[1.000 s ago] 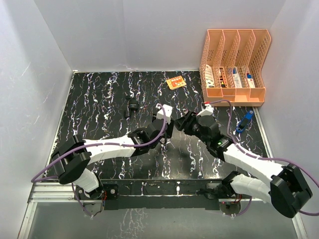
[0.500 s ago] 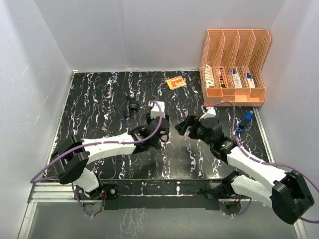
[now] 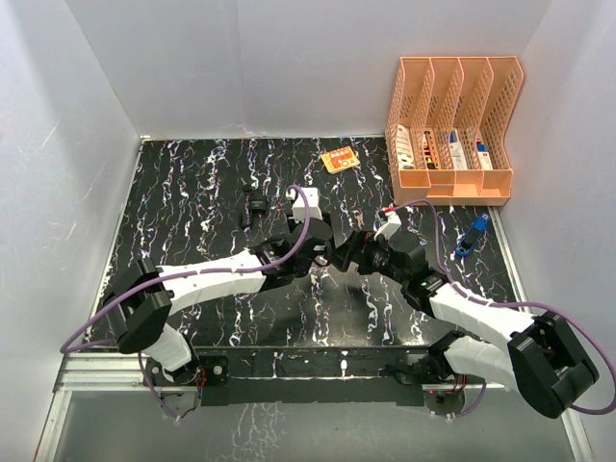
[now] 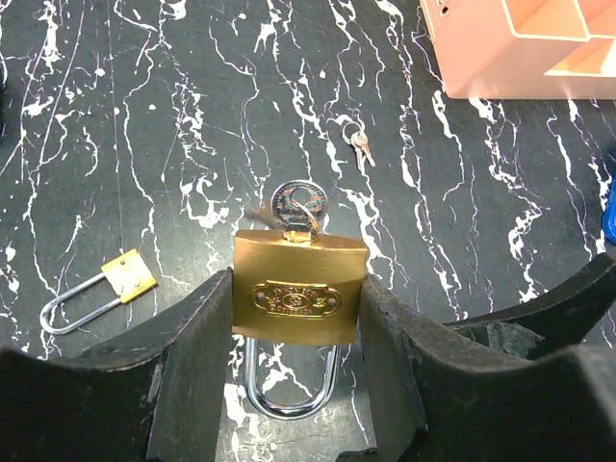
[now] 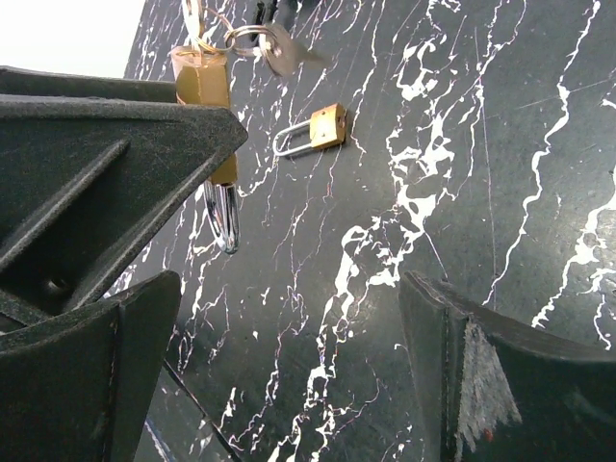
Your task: Unlock with the key
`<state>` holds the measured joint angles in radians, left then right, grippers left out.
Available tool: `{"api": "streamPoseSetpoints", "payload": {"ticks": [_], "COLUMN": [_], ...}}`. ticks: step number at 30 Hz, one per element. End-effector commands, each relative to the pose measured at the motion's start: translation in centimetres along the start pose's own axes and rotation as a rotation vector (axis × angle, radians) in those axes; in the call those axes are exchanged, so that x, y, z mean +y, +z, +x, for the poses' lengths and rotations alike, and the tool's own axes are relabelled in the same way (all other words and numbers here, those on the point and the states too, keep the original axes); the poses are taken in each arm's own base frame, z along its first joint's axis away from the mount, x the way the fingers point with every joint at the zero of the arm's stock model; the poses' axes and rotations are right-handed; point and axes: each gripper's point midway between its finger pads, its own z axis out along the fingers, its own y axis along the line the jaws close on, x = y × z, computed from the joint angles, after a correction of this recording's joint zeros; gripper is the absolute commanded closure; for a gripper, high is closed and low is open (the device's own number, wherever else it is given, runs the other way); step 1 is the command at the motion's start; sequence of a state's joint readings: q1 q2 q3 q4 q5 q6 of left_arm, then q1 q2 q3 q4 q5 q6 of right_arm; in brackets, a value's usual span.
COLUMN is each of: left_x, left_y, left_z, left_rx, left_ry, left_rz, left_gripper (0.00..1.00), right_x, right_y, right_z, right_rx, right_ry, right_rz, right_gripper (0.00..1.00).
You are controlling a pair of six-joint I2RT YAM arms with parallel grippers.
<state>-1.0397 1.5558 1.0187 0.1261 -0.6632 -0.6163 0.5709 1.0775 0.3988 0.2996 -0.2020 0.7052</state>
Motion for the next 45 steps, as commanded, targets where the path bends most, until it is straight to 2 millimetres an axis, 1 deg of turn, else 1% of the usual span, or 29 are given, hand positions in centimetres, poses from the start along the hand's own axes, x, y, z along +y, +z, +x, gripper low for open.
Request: {"api": "streamPoseSetpoints", "payload": {"ticks": [1, 7, 16, 20, 22, 24, 33, 43, 45], "left_x": [-1.9, -2.1, -2.0, -1.8, -1.7, -1.7, -2.0, -3.4, -3.4], "left_y": [-0.7, -1.8, -3.5, -3.9, -4.6, -4.9, -5.3, -5.7, -5.6], "left_z": [-2.4, -3.0, -3.8, -3.8, -4.7, -5.0, -5.2, -5.7, -5.7], "left_rx": [-0.040, -0.050, -0.054, -0.055, -0.074, -0.083, -0.086, -0.096, -0.096], "left_ry": [-0.081, -0.127, -0.177, -0.186, -0.207, -0.217, -0.241, -0.291, -0.293], "left_rz": [0.061, 0.106, 0.158, 0.164, 0.179, 0.187, 0.218, 0.291, 0.290], "left_gripper": [1.00, 1.00, 1.00, 1.00, 1.00, 1.00, 1.00, 1.00, 1.00], "right_x": [2.4, 1.5, 0.6, 0.0, -0.2, -0.3, -1.1, -1.4, -1.3], "right_y": [0.2, 0.8, 1.5, 1.6, 1.6, 1.6, 1.9, 2.8, 2.9], "right_z": [-2.1, -1.9, -2.2, -2.3, -2.3, -2.4, -2.5, -2.2, -2.3], "right_rx": [-0.078, -0.082, -0.100, -0.096, -0.095, -0.099, -0.083, -0.050, -0.050], "right_ry": [-0.011, -0.003, 0.005, 0.014, 0.015, 0.017, 0.011, 0.001, 0.000], "right_rz": [-0.104, -0.074, -0.050, -0.035, -0.033, -0.031, 0.004, 0.011, 0.008], "right_gripper": [0.05, 0.04, 0.04, 0.04, 0.04, 0.04, 0.04, 0.04, 0.04]}}
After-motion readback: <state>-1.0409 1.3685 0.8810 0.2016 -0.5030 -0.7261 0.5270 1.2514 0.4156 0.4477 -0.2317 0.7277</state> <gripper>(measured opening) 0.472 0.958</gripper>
